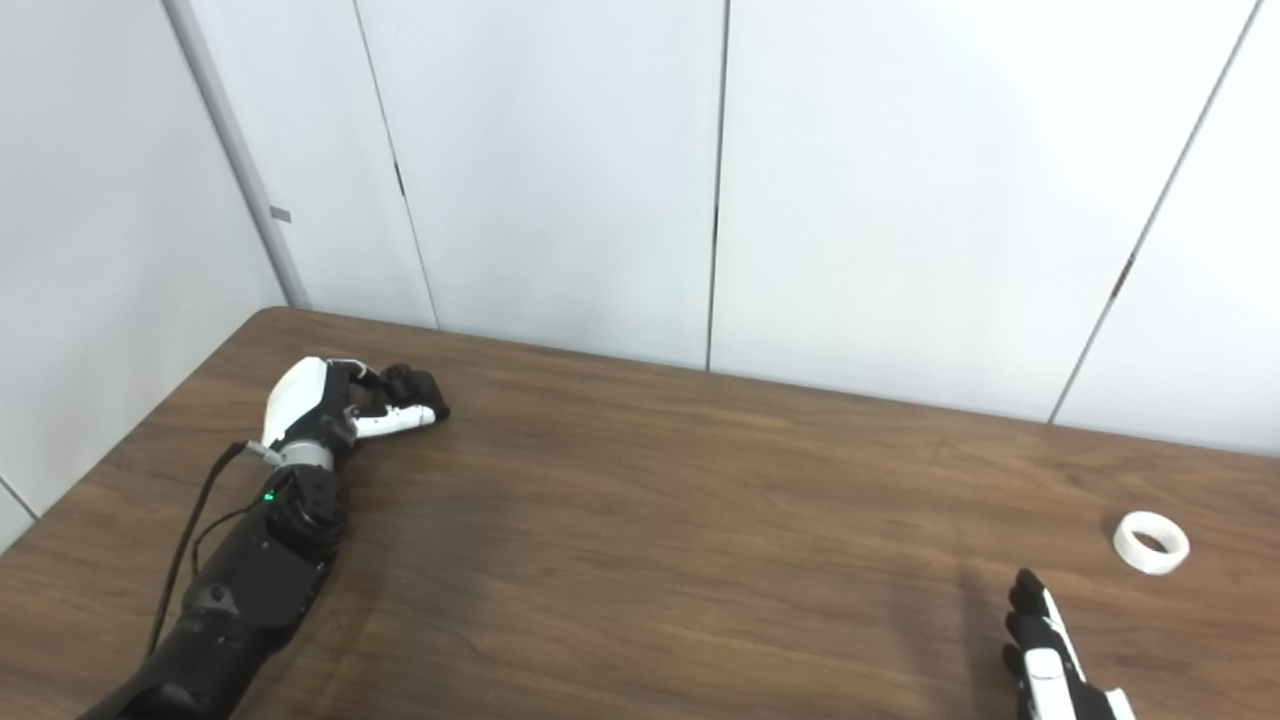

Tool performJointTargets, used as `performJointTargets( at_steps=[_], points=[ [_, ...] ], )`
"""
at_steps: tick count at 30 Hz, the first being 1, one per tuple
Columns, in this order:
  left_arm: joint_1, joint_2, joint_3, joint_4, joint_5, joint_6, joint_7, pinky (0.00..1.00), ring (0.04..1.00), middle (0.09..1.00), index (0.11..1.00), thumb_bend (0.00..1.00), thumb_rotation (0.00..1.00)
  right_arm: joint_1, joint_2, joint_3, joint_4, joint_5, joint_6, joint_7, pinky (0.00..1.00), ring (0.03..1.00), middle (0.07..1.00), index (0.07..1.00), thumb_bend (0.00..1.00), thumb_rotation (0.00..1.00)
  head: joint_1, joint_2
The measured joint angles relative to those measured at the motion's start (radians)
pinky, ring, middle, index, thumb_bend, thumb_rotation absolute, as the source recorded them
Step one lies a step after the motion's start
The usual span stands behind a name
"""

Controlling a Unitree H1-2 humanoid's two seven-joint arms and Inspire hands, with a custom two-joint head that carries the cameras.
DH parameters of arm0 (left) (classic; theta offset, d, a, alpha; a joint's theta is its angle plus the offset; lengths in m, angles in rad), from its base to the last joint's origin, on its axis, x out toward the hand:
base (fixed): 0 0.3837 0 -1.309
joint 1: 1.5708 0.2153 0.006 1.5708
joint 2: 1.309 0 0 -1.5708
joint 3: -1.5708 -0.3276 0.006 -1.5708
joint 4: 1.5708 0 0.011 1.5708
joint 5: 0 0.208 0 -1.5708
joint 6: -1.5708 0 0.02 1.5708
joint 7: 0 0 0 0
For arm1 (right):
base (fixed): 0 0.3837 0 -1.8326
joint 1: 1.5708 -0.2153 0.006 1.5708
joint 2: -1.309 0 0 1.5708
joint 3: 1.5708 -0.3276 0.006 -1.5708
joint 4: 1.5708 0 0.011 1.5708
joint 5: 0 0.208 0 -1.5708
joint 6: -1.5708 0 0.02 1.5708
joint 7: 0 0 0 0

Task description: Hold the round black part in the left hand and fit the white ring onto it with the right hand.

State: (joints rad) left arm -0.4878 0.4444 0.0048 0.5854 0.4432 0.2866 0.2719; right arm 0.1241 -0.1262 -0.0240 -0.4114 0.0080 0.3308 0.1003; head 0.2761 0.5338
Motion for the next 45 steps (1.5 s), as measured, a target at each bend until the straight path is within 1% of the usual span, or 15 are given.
performJointTargets(
  at_steps=[5, 7, 10, 13, 14, 18, 20, 21, 23, 27, 31, 34, 38, 41, 45],
  points=[
    [0.017, 0.000, -0.002, -0.019, 0.001, -0.008, 0.005, 1.00, 0.884, 0.742, 0.484, 0.52, 0.05, 0.000, 0.000, -0.001, 0.000, 0.003, 0.000, 0.000, 1.00, 1.000, 1.000, 1.000, 0.36, 1.00, -0.002, -0.008],
    [0.026, 0.000, -0.005, -0.035, 0.002, -0.008, 0.004, 0.94, 0.876, 0.738, 0.484, 0.52, 0.05, 0.000, 0.000, -0.001, 0.000, 0.003, 0.000, 0.000, 1.00, 1.000, 1.000, 1.000, 0.37, 1.00, -0.005, -0.006],
    [0.045, 0.003, -0.013, -0.070, 0.006, -0.011, -0.001, 0.91, 0.877, 0.742, 0.485, 0.52, 0.05, -0.002, 0.000, 0.000, -0.001, 0.003, 0.003, 0.000, 1.00, 1.000, 1.000, 1.000, 0.37, 1.00, -0.008, -0.006],
    [0.092, 0.006, -0.029, -0.189, 0.023, -0.002, -0.029, 0.87, 0.886, 0.746, 0.485, 0.52, 0.05, -0.003, 0.000, -0.001, -0.003, 0.003, 0.012, -0.001, 1.00, 1.000, 1.000, 1.000, 0.37, 1.00, -0.014, -0.003],
    [0.109, 0.005, -0.034, -0.243, 0.025, 0.014, -0.047, 0.87, 0.887, 0.747, 0.485, 0.52, 0.05, -0.003, 0.001, -0.001, -0.006, 0.003, 0.016, -0.001, 1.00, 1.000, 1.000, 1.000, 0.38, 1.00, -0.014, -0.003],
    [0.156, 0.005, -0.050, -0.397, 0.041, 0.027, -0.093, 0.85, 0.877, 0.757, 0.485, 0.52, 0.05, -0.004, 0.002, 0.001, -0.007, 0.000, 0.018, -0.002, 1.00, 1.000, 1.000, 1.000, 0.37, 1.00, -0.018, 0.000],
    [0.177, 0.005, -0.069, -0.459, 0.065, 0.027, -0.111, 0.87, 0.879, 0.759, 0.485, 0.52, 0.05, -0.004, 0.002, 0.006, -0.007, -0.012, 0.017, -0.004, 1.00, 1.000, 1.000, 1.000, 0.37, 1.00, -0.021, 0.000],
    [0.186, 0.005, -0.083, -0.487, 0.083, 0.027, -0.123, 0.95, 0.877, 0.758, 0.485, 0.52, 0.05, -0.005, 0.002, 0.010, -0.006, -0.019, 0.017, -0.006, 1.00, 1.000, 0.997, 1.000, 0.38, 1.00, -0.023, 0.000],
    [0.201, 0.007, -0.120, -0.539, 0.128, 0.024, -0.142, 0.99, 0.883, 0.762, 0.485, 0.52, 0.06, -0.005, 0.003, 0.013, -0.006, -0.026, 0.017, -0.010, 1.00, 1.000, 0.996, 1.000, 0.38, 1.00, -0.034, 0.002],
    [0.209, 0.006, -0.164, -0.644, 0.189, 0.026, -0.213, 1.00, 0.902, 0.774, 0.485, 0.52, 0.06, -0.007, 0.004, 0.020, -0.006, -0.034, 0.018, -0.013, 1.00, 1.000, 0.995, 1.000, 0.39, 1.00, -0.049, 0.003],
    [0.210, 0.000, -0.177, -0.729, 0.224, 0.017, -0.255, 1.00, 0.897, 0.775, 0.485, 0.52, 0.05, -0.007, 0.016, 0.021, -0.006, -0.039, 0.018, -0.017, 1.00, 1.000, 0.993, 1.000, 0.39, 1.00, -0.057, 0.009],
    [0.236, -0.011, -0.194, -0.804, 0.247, 0.017, -0.295, 1.00, 0.895, 0.779, 0.485, 0.52, 0.06, -0.009, 0.022, 0.018, -0.007, -0.038, 0.021, -0.019, 1.00, 1.000, 0.989, 0.994, 0.40, 1.00, -0.066, 0.015],
    [0.279, -0.048, -0.237, -0.869, 0.286, 0.014, -0.342, 1.00, 0.892, 0.777, 0.485, 0.52, 0.05, -0.014, 0.022, 0.009, -0.011, -0.035, 0.037, -0.019, 1.00, 1.000, 0.987, 0.993, 0.42, 1.00, -0.089, 0.038],
    [0.304, -0.072, -0.273, -0.891, 0.314, 0.000, -0.366, 1.00, 0.893, 0.772, 0.484, 0.52, 0.06, -0.020, 0.020, -0.002, -0.013, -0.032, 0.038, -0.019, 1.00, 1.000, 0.985, 0.993, 0.45, 1.00, -0.103, 0.054],
    [0.329, -0.124, -0.305, -0.905, 0.348, -0.030, -0.369, 1.00, 0.882, 0.767, 0.484, 0.52, 0.05, -0.030, 0.016, -0.008, -0.014, -0.033, 0.039, -0.019, 1.00, 0.993, 0.980, 0.985, 0.49, 1.00, -0.120, 0.067]
  ],
)
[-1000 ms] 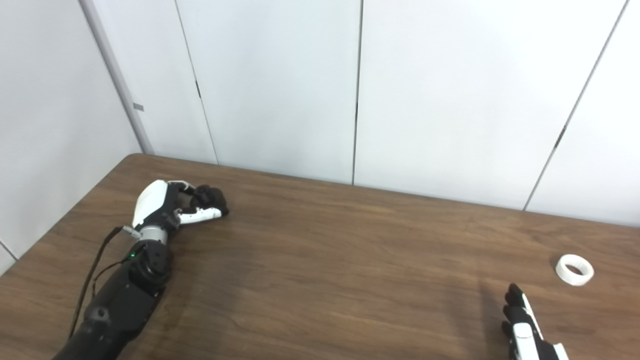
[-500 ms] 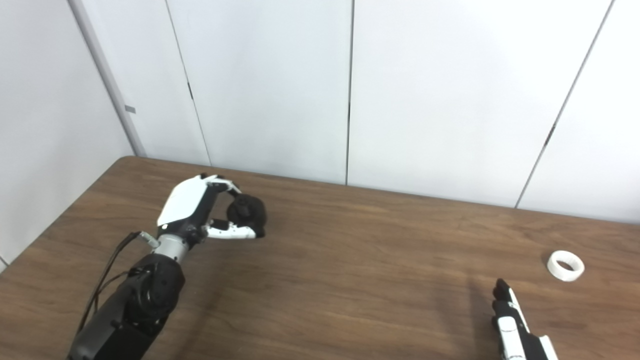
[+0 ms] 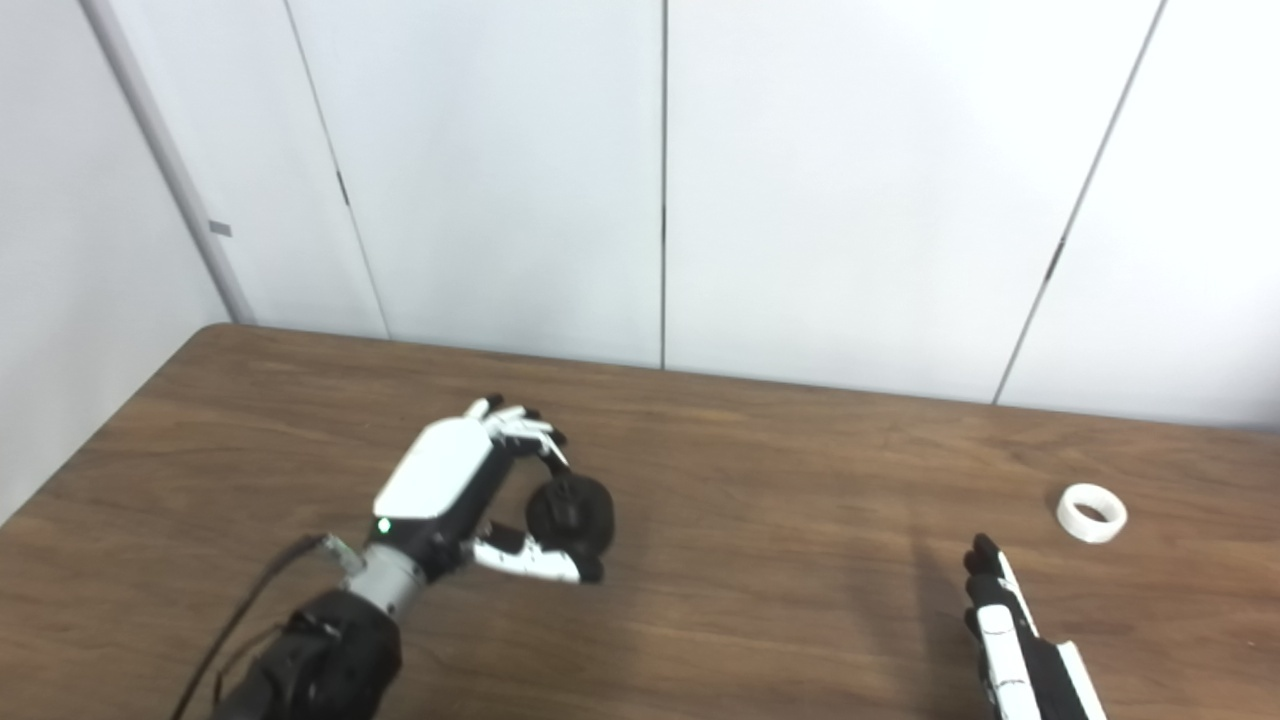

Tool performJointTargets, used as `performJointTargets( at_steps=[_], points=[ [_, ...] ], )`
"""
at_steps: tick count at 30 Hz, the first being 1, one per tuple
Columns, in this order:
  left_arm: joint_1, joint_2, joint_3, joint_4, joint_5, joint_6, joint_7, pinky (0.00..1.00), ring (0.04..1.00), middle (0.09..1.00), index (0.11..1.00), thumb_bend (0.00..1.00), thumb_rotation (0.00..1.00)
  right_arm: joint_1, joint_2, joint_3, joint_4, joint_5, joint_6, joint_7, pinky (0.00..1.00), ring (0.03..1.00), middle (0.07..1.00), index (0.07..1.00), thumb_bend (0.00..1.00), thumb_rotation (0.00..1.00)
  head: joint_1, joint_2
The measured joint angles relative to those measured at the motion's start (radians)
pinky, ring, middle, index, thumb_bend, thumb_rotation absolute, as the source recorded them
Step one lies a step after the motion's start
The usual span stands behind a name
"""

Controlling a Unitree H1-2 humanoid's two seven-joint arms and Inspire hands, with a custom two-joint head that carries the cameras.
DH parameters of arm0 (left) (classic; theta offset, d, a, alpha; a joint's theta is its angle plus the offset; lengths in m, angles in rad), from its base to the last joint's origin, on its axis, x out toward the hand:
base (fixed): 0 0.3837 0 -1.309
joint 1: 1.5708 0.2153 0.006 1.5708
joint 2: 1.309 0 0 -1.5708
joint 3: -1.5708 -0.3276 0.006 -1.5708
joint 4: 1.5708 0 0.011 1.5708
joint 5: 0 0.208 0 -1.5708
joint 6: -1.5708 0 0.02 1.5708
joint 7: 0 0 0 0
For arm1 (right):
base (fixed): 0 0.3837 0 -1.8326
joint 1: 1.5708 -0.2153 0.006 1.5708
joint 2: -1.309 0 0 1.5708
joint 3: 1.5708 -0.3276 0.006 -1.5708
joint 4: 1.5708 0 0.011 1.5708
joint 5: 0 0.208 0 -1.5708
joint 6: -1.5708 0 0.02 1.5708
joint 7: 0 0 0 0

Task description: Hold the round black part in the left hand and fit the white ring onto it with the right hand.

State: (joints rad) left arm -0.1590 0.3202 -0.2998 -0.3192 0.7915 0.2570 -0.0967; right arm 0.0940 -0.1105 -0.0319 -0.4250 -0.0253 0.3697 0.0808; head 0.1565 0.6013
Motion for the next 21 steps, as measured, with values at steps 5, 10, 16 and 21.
performJointTargets(
  at_steps=[5, 10, 16, 21],
  points=[
    [0.050, -0.049, -0.054, -0.033, 0.045, -0.036, -0.020, 1.00, 0.884, 0.767, 0.484, 0.52, 0.06, -0.003, 0.001, 0.005, -0.020, -0.008, 0.015, 0.000, 1.00, 0.988, 0.971, 0.975, 0.51, 1.00, -0.052, 0.040],
    [0.102, -0.082, -0.090, -0.049, 0.074, -0.074, -0.043, 1.00, 0.883, 0.771, 0.484, 0.52, 0.05, -0.006, 0.005, 0.014, -0.022, -0.025, 0.024, -0.004, 1.00, 0.973, 0.961, 0.963, 0.56, 1.00, -0.092, 0.063],
    [0.150, -0.096, -0.110, -0.061, 0.107, -0.107, -0.048, 1.00, 0.876, 0.772, 0.484, 0.52, 0.05, -0.011, 0.021, 0.023, -0.058, -0.042, 0.049, -0.005, 1.00, 0.978, 0.954, 0.956, 0.58, 1.00, -0.149, 0.100],
    [0.175, -0.108, -0.123, -0.059, 0.126, -0.144, -0.044, 1.00, 0.873, 0.765, 0.484, 0.52, 0.05, -0.016, 0.022, 0.027, -0.070, -0.060, 0.064, -0.005, 1.00, 0.974, 0.953, 0.956, 0.59, 1.00, -0.170, 0.123]
  ],
)
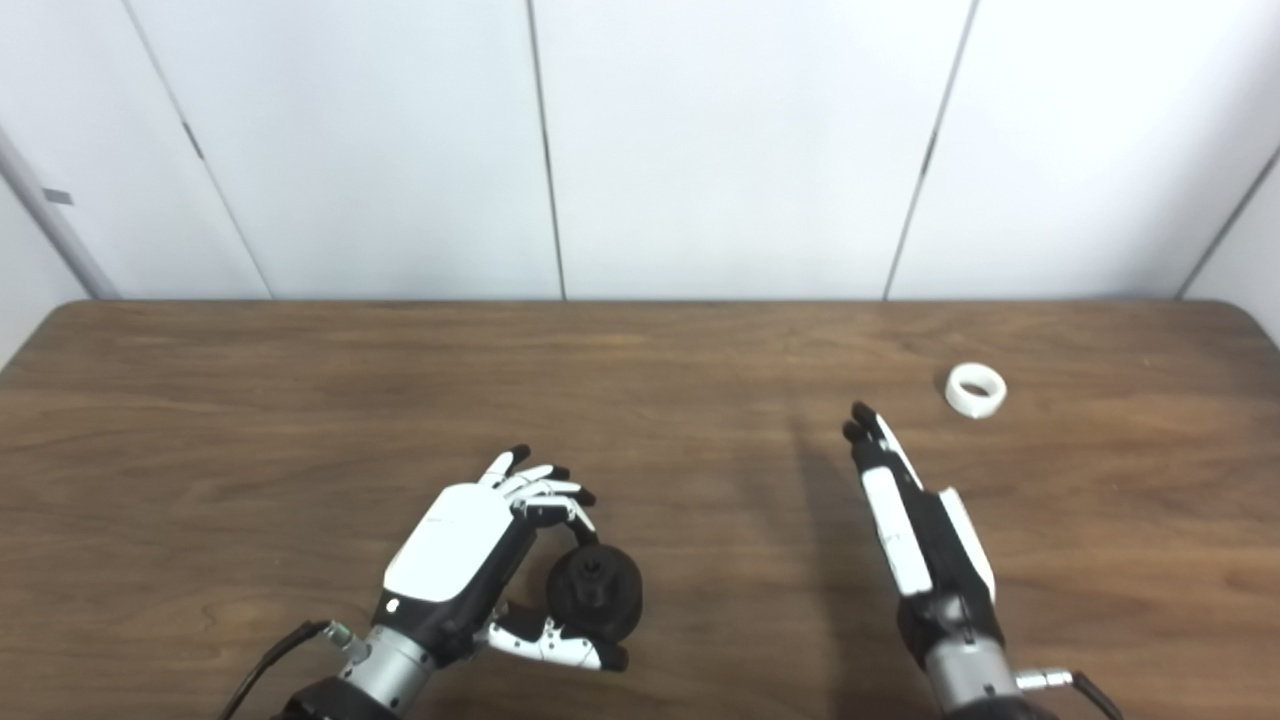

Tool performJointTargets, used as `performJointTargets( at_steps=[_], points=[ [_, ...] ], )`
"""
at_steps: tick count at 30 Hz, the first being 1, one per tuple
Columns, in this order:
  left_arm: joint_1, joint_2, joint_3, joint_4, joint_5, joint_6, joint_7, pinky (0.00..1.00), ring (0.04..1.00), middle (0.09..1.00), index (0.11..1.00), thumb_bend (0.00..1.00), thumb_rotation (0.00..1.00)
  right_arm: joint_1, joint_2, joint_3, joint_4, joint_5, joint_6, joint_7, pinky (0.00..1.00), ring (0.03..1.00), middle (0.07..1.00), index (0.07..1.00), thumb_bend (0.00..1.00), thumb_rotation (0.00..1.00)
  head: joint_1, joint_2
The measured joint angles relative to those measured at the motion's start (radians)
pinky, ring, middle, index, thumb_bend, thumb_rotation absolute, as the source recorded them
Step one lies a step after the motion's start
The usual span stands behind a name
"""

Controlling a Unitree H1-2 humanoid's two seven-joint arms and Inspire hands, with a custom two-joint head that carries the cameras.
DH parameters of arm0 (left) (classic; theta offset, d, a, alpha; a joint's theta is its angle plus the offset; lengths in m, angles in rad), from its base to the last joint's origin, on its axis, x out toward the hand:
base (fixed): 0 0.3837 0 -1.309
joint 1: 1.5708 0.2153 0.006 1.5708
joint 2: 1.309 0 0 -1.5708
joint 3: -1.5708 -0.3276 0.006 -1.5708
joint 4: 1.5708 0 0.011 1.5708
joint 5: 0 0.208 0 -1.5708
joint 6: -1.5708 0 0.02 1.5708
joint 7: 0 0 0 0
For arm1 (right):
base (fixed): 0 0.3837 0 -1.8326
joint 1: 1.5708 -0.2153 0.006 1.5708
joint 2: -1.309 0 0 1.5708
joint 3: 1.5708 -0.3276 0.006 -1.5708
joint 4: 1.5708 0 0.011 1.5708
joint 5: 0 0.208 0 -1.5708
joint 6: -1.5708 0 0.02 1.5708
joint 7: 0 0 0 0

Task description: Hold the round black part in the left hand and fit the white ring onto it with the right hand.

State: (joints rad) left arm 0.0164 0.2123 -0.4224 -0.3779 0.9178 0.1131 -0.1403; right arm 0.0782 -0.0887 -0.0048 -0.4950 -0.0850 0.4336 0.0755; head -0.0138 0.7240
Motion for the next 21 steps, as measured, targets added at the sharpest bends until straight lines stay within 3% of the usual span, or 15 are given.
performJointTargets(
  at_steps=[8, 21],
  points=[
    [0.042, -0.010, 0.008, 0.033, 0.027, -0.042, 0.026, 1.00, 0.858, 0.758, 0.484, 0.52, 0.05, -0.004, 0.003, 0.001, -0.022, -0.004, 0.035, 0.000, 1.00, 0.984, 0.954, 0.957, 0.61, 1.00, -0.026, 0.021],
    [0.078, -0.015, 0.015, 0.164, 0.040, -0.153, 0.204, 1.00, 0.863, 0.758, 0.485, 0.52, 0.05, -0.004, 0.004, -0.015, -0.054, -0.001, 0.040, 0.002, 1.00, 0.983, 0.960, 0.964, 0.59, 1.00, -0.038, 0.035]
  ],
)
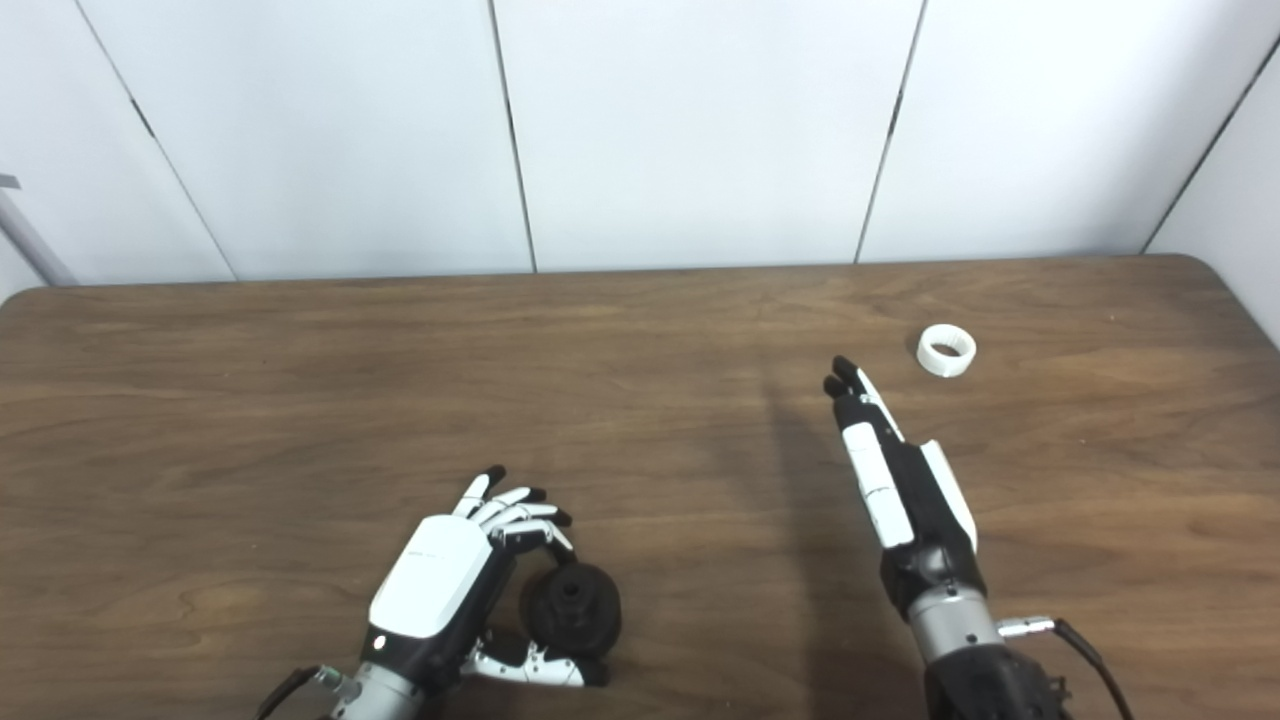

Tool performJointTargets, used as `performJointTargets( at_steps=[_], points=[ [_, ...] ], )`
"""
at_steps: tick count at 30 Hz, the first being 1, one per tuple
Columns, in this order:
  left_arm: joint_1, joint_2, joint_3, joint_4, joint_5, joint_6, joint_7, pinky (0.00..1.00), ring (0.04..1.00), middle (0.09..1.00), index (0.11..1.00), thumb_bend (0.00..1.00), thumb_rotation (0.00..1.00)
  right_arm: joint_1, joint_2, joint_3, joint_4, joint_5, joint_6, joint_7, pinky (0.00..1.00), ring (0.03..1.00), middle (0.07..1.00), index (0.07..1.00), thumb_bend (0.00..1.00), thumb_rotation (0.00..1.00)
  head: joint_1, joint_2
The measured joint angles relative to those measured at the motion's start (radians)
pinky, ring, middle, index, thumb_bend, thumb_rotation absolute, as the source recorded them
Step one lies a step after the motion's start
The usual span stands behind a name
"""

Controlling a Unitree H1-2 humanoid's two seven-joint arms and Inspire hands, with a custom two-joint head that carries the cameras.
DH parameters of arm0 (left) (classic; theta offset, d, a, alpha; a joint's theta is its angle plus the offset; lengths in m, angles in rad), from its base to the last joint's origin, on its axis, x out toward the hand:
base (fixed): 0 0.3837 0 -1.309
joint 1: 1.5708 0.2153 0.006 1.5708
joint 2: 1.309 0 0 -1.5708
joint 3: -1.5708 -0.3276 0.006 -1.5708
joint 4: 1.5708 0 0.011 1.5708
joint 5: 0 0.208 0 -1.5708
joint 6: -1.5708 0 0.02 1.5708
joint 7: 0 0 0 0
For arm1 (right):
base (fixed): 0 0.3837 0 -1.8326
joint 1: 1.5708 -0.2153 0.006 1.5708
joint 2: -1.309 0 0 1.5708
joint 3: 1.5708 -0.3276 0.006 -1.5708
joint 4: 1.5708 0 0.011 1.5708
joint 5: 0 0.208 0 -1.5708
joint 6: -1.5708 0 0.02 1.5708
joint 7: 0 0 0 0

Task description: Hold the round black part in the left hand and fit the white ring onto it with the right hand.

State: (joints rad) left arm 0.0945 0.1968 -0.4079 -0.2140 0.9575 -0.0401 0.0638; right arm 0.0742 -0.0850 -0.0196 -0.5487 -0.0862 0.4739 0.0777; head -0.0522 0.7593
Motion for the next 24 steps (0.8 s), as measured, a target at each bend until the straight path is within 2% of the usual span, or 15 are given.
performJointTargets(
  at_steps=[9, 14, 19, 20, 21, 23, 24],
  points=[
    [-0.002, 0.001, 0.004, 0.036, 0.022, -0.054, 0.087, 1.00, 0.847, 0.750, 0.485, 0.52, 0.05, 0.000, 0.000, -0.004, -0.004, 0.005, 0.001, 0.002, 1.00, 0.994, 0.964, 0.969, 0.57, 1.00, -0.011, 0.006],
    [-0.004, 0.002, 0.006, 0.042, 0.023, -0.054, 0.091, 1.00, 0.837, 0.747, 0.485, 0.52, 0.05, 0.000, 0.003, -0.009, -0.007, 0.011, 0.001, 0.002, 1.00, 0.999, 0.969, 0.964, 0.57, 1.00, -0.026, 0.005],
    [-0.006, 0.003, 0.009, 0.044, 0.022, -0.054, 0.091, 1.00, 0.839, 0.748, 0.485, 0.52, 0.05, -0.008, 0.000, -0.020, -0.007, 0.000, 0.001, -0.003, 1.00, 0.991, 0.950, 0.909, 0.56, 0.97, -0.048, -0.005],
    [-0.006, 0.003, 0.011, 0.045, 0.022, -0.054, 0.091, 1.00, 0.836, 0.747, 0.485, 0.52, 0.05, -0.012, -0.002, -0.022, -0.007, -0.009, 0.001, -0.008, 1.00, 0.989, 0.943, 0.882, 0.52, 0.86, -0.055, -0.006],
    [-0.006, 0.003, 0.012, 0.045, 0.021, -0.054, 0.091, 1.00, 0.834, 0.746, 0.485, 0.52, 0.05, -0.018, -0.005, -0.025, -0.007, -0.023, 0.001, -0.014, 0.99, 0.964, 0.922, 0.856, 0.51, 0.81, -0.064, -0.008],
    [-0.006, 0.003, 0.014, 0.047, 0.020, -0.054, 0.091, 1.00, 0.831, 0.745, 0.485, 0.52, 0.05, -0.031, -0.013, -0.029, -0.007, -0.074, 0.001, -0.033, 0.93, 0.921, 0.882, 0.797, 0.57, 0.69, -0.072, -0.011],
    [-0.007, 0.003, 0.015, 0.047, 0.019, -0.054, 0.091, 1.00, 0.830, 0.744, 0.485, 0.52, 0.05, -0.037, -0.021, -0.032, -0.007, -0.105, 0.002, -0.038, 0.93, 0.917, 0.877, 0.775, 0.59, 0.64, -0.077, -0.011]
  ],
)
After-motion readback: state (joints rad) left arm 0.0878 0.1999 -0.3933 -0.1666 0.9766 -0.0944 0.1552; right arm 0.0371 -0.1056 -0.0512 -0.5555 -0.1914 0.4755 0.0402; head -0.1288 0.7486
